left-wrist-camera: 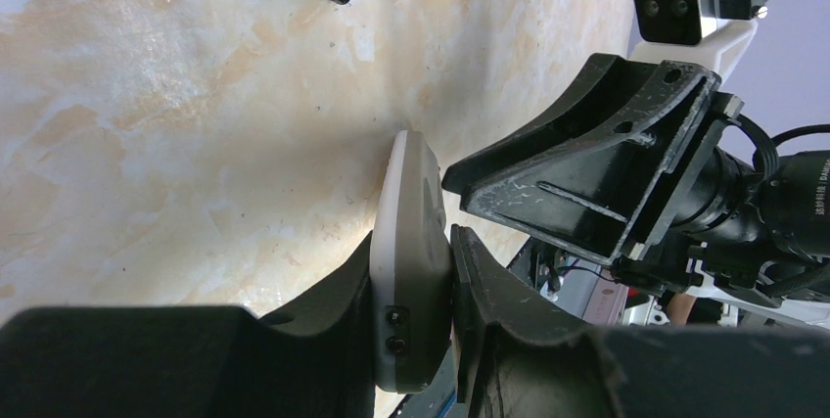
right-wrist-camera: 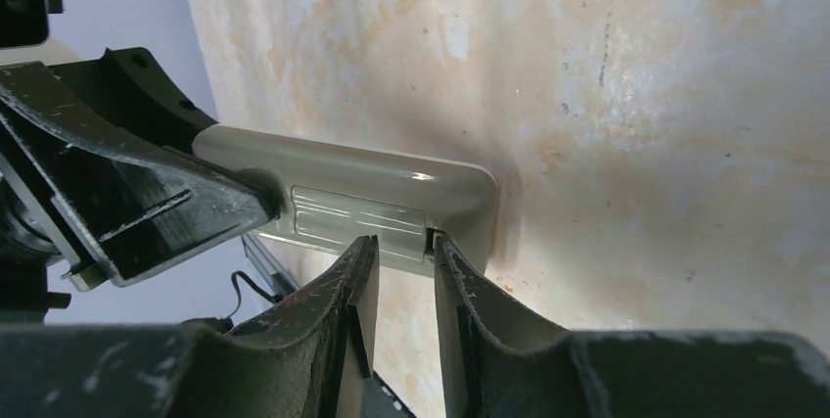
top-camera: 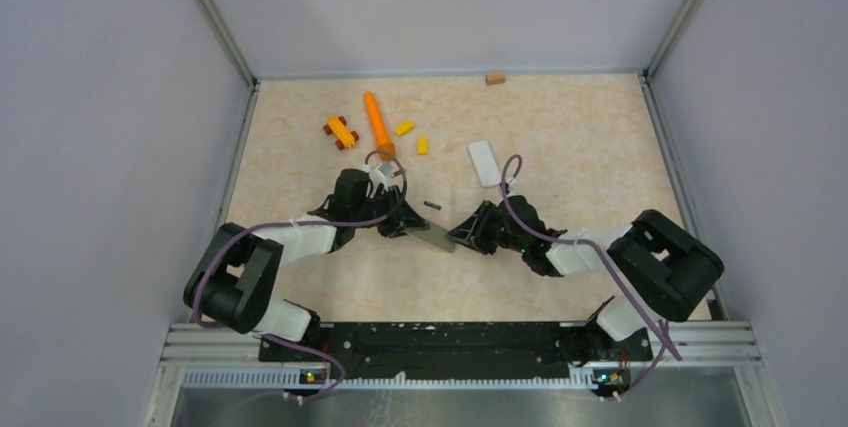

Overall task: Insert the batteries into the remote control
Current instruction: Remove the battery cover from the remote control.

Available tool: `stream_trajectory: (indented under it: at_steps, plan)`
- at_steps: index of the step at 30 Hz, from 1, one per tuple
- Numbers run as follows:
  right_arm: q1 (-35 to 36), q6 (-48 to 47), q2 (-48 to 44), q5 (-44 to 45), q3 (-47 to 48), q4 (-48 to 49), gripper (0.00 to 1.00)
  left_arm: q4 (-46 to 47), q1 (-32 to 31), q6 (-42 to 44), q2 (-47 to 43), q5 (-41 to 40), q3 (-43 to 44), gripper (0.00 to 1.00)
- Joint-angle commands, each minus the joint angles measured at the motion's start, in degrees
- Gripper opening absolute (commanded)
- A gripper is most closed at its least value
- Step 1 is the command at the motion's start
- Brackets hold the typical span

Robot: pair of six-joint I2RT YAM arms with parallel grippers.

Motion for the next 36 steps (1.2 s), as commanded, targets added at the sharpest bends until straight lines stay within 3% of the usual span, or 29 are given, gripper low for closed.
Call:
stream_trajectory:
  at_steps: [1,10,24,36]
  plan:
    - [0.6,-1.1,1.3,-0.1,2.4,1.6,0.29,-3.8,-0.5,1.3,1.2,-2.4,-0.7,0.00]
    - [0.6,0.7,4.4,-1.5,1.5,6.4,0.28,-3.5,-0.5,0.9,1.4,-1.3,-0.9,0.00]
    - [0.7,14.3,17.1,-7.7,-5.8,45.5,0.23,1.9,-0.9,-3.9,0.3,0.8,-6.3,0.00]
    - [1.2,16.4,21.8,-8.5,-5.4,62.5,0.19,-0.2,-2.6,-2.9,0.8,-3.0,-6.1,0.00]
